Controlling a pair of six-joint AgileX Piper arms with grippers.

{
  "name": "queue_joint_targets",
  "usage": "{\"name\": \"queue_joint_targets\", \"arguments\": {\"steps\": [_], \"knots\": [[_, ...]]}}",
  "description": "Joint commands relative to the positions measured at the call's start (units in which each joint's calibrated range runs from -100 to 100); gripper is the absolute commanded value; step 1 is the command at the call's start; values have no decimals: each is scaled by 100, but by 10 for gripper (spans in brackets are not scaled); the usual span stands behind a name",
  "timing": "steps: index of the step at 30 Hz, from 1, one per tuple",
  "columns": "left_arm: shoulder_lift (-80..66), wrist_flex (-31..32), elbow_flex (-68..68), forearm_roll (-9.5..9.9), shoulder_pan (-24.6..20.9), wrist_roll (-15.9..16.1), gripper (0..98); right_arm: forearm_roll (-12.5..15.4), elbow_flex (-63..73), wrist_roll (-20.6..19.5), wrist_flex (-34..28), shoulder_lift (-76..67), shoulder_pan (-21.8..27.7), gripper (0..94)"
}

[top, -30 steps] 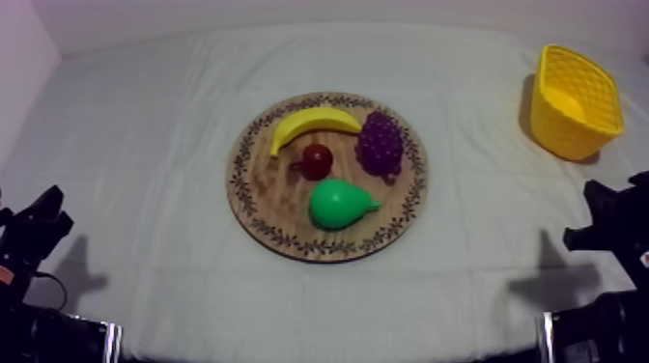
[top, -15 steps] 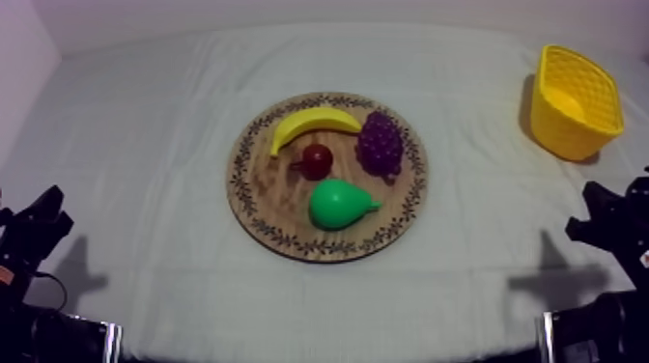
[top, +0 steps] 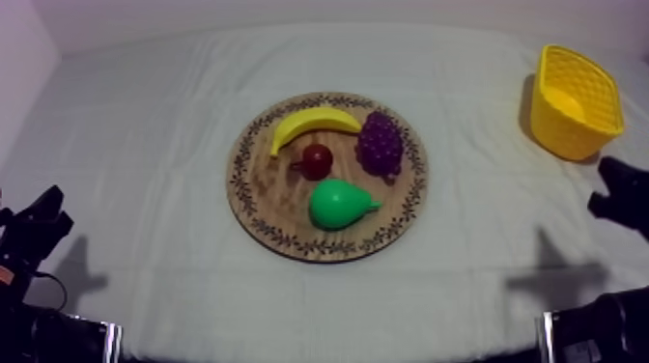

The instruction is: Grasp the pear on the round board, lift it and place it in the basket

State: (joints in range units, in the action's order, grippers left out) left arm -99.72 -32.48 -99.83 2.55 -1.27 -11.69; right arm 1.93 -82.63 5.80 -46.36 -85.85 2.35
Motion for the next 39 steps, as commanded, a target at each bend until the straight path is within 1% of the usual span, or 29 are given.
{"name": "queue_joint_targets", "arguments": {"steps": [1, 7, 10, 13, 16, 21, 24, 26, 30, 35, 39], "knots": [[-2, -1, 5, 1, 0, -1, 1, 82, 1180, 53, -198, 500, -9, 5], [-2, -1, 5, 1, 0, -1, 1, 343, 2729, 268, -593, 1573, -166, 5], [-2, -1, 5, 1, 0, -1, 1, 445, 3354, 397, -801, 2195, -376, 5], [-2, -1, 5, 1, 0, -1, 1, 556, 3912, 624, -1095, 2862, -641, 5], [-2, -1, 5, 1, 0, -1, 1, 776, 4378, 1019, -1507, 3529, -845, 5], [-2, -1, 5, 1, 0, -1, 1, 1379, 4770, 1942, -2153, 4445, -943, 12], [-2, -1, 5, 1, 0, -1, 1, 1610, 4927, 2379, -2403, 4917, -1023, 13], [-2, -1, 5, 1, 0, -1, 1, 1657, 5095, 2568, -2608, 5223, -1115, 14], [-2, -1, 5, 1, 0, -1, 1, 1667, 5501, 2867, -3115, 5816, -1251, 15], [-2, -1, 5, 1, 0, -1, 1, 1567, 5951, 3110, -3671, 6564, -1438, 45], [-2, -1, 5, 1, 0, -1, 1, 1500, 6267, 3236, -3870, 7167, -1629, 53]]}}
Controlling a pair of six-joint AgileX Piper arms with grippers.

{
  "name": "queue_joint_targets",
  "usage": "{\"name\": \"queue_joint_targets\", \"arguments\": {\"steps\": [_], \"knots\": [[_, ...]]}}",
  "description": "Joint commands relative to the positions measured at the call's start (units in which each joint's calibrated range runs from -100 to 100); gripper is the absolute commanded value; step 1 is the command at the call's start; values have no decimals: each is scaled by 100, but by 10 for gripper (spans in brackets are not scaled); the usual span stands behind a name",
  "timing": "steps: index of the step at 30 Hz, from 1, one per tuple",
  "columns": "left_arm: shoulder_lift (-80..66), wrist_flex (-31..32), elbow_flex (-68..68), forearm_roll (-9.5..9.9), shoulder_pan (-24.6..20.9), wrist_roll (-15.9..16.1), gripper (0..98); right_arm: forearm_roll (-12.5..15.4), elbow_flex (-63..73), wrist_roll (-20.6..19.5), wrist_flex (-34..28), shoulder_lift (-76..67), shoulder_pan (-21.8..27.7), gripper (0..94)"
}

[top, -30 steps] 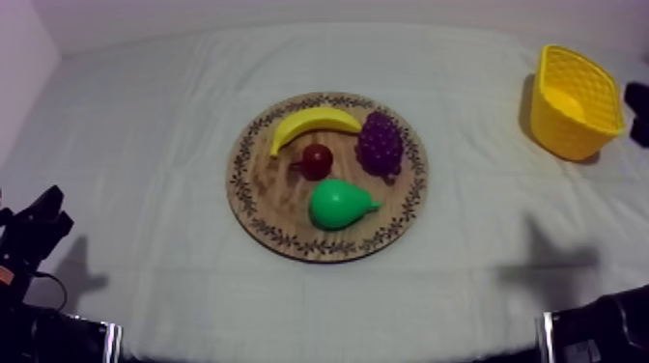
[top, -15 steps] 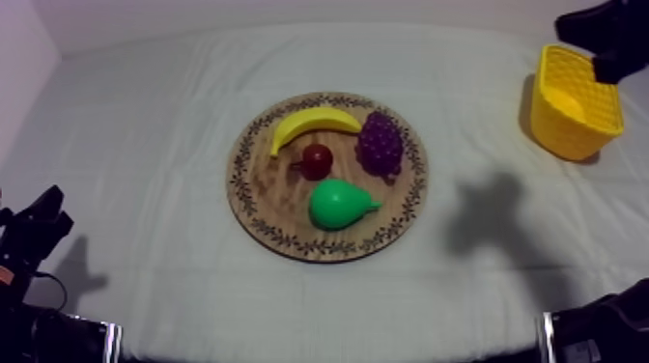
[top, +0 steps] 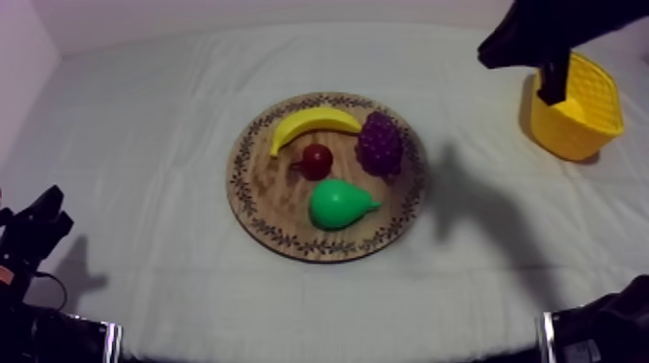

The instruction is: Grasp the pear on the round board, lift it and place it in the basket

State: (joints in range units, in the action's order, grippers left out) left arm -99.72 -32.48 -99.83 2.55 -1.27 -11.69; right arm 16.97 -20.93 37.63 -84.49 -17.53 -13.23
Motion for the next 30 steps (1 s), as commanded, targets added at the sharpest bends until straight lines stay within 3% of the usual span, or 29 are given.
{"name": "queue_joint_targets", "arguments": {"steps": [1, 17, 19, 25, 30], "knots": [[-2, -1, 5, 1, 0, -1, 1, -15, 174, 77, -69, 478, -119, 54], [-2, -1, 5, 1, 0, -1, 1, 43, 918, 304, -190, 1724, -598, 113], [-2, -1, 5, 1, 0, -1, 1, 49, 930, 289, -213, 1803, -639, 185], [-2, -1, 5, 1, 0, -1, 1, 5, 870, 269, -339, 1994, -676, 615], [-2, -1, 5, 1, 0, -1, 1, -36, 894, 275, -453, 2143, -736, 736]]}}
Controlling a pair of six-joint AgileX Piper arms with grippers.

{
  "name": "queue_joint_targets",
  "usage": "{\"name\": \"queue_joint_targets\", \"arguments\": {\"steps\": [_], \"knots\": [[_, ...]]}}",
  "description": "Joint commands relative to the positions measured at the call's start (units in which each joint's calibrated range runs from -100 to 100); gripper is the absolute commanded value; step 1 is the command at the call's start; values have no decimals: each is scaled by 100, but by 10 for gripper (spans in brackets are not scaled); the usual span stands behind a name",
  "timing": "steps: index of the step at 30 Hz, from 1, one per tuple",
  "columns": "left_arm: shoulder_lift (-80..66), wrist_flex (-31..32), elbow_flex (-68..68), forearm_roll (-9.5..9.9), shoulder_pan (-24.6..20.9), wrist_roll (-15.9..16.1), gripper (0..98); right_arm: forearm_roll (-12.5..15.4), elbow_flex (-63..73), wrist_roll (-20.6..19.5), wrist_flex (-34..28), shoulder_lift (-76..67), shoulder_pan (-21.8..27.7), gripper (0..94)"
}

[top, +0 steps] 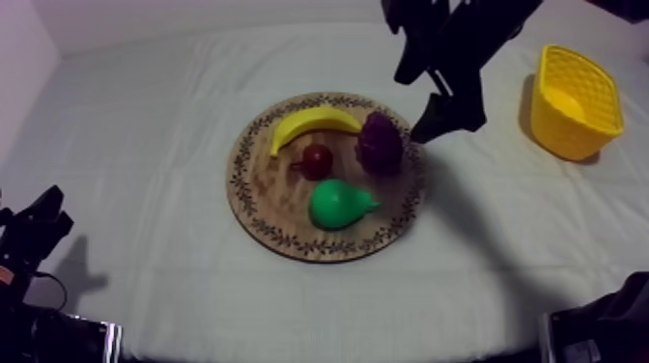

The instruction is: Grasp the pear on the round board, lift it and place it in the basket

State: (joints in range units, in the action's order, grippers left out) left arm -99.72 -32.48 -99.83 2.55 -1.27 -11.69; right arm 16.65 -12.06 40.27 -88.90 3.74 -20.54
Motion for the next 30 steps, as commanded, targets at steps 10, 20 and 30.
{"name": "queue_joint_targets", "arguments": {"steps": [10, 20, 30], "knots": [[-2, -1, 5, 1, 0, -1, 1, 67, 5, 96, -107, 625, -141, 739], [-2, -1, 5, 1, 0, -1, 1, 191, 325, 75, -237, 1762, -349, 714], [-2, -1, 5, 1, 0, -1, 1, 393, 890, -29, -340, 2777, -573, 703]]}}
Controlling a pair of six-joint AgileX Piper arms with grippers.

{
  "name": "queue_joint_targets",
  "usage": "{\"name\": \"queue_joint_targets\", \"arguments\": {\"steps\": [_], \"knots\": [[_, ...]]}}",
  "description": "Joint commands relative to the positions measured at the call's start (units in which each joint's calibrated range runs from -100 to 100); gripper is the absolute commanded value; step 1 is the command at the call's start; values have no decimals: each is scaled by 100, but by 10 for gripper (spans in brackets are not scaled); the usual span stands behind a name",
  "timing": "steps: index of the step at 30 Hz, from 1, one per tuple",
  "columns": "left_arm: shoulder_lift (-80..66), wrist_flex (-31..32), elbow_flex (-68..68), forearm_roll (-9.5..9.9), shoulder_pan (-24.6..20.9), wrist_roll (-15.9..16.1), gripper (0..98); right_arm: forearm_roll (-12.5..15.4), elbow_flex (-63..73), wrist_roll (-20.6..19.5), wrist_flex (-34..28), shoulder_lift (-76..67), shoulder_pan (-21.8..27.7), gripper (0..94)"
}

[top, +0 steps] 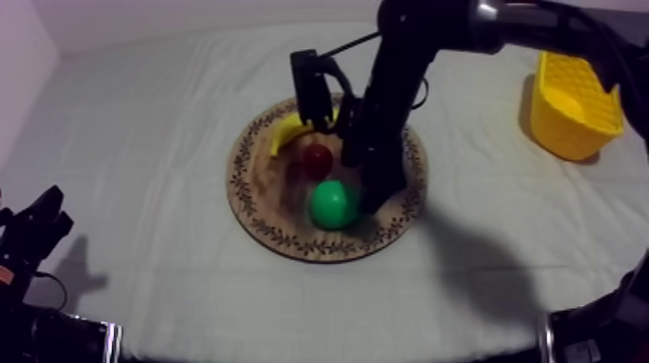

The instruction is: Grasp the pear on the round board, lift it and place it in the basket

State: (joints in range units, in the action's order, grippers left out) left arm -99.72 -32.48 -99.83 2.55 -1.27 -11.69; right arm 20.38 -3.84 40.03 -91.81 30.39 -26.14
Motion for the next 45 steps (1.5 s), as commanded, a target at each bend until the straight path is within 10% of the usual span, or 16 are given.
{"name": "queue_joint_targets", "arguments": {"steps": [1, 45], "knots": [[-2, -1, 5, 1, 0, -1, 1, 41, 131, -15, -60, 185, -31, 702], [-2, -1, 5, 1, 0, -1, 1, 175, 1664, -219, -802, 708, 506, 466]]}}
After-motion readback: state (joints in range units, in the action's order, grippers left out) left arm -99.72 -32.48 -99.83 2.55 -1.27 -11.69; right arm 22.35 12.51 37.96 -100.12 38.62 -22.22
